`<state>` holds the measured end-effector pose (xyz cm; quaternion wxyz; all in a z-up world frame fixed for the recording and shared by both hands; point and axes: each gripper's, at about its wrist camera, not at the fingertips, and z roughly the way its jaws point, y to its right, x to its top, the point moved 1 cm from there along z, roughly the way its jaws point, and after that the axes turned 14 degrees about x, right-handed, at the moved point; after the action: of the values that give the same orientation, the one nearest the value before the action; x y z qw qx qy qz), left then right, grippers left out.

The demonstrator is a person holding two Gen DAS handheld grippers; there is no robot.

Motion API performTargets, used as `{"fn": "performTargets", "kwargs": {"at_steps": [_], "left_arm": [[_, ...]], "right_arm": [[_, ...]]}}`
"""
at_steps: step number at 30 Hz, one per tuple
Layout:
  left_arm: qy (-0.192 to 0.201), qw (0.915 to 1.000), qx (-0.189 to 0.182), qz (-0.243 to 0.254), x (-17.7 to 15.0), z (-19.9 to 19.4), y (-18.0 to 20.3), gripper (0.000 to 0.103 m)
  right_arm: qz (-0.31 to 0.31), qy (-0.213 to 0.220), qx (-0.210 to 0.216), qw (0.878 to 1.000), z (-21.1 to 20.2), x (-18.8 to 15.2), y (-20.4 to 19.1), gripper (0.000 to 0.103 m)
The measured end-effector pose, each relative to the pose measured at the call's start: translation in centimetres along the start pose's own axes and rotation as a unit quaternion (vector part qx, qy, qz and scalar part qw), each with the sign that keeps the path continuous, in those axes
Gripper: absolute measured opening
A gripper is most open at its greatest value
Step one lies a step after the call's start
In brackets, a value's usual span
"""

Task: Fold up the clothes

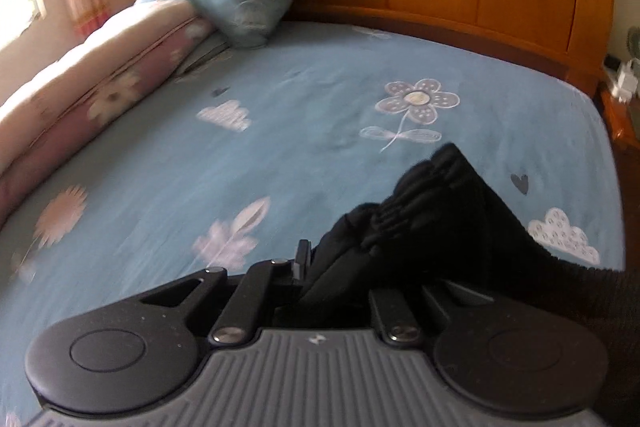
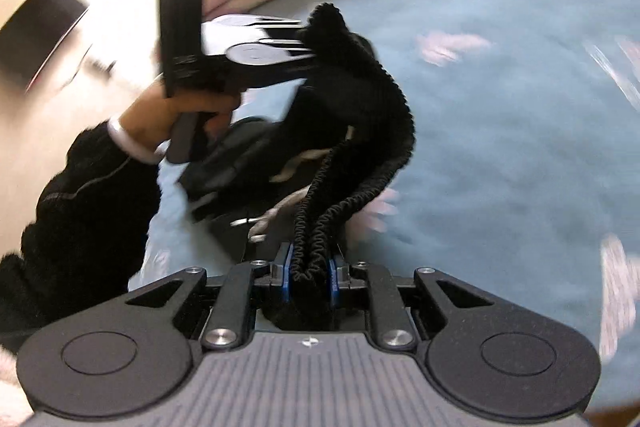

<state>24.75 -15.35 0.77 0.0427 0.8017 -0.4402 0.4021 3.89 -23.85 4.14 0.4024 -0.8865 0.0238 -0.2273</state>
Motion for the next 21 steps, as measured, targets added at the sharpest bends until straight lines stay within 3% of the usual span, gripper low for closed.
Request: {"fn": "performTargets", "kwargs": {"at_steps": [6,11,15,19,21], "left_arm": [[0.016,0.9997,-0.008,-0.017,4.5,4.6,6.3,0.005],[0.030,0.9985,0.000,-0.047,8.5,5.8,9.6,0.005],[0.048,0.9980,0.027,-0.032,11.6,7.4,11.9,0.005],[0.033,0.9974,0.042,-0.048,12.2,10.3,13.6,0.006],[0.005,0.9977,0.035,-0.058,11.5,12.1,14.5,0.009]], "right_arm": [[0.041,0.070,-0.039,0.996,-5.0,-1.4,6.4,0.020],[0.033,0.107,-0.130,0.985,-7.1,-2.1,10.2,0.020],[0.042,0.127,-0.132,0.982,-9.9,-2.4,12.5,0.020],[0.028,0.158,-0.166,0.973,-9.6,-1.8,14.3,0.020],[0.035,0.161,-0.171,0.971,-8.9,-1.6,15.6,0.020]]}}
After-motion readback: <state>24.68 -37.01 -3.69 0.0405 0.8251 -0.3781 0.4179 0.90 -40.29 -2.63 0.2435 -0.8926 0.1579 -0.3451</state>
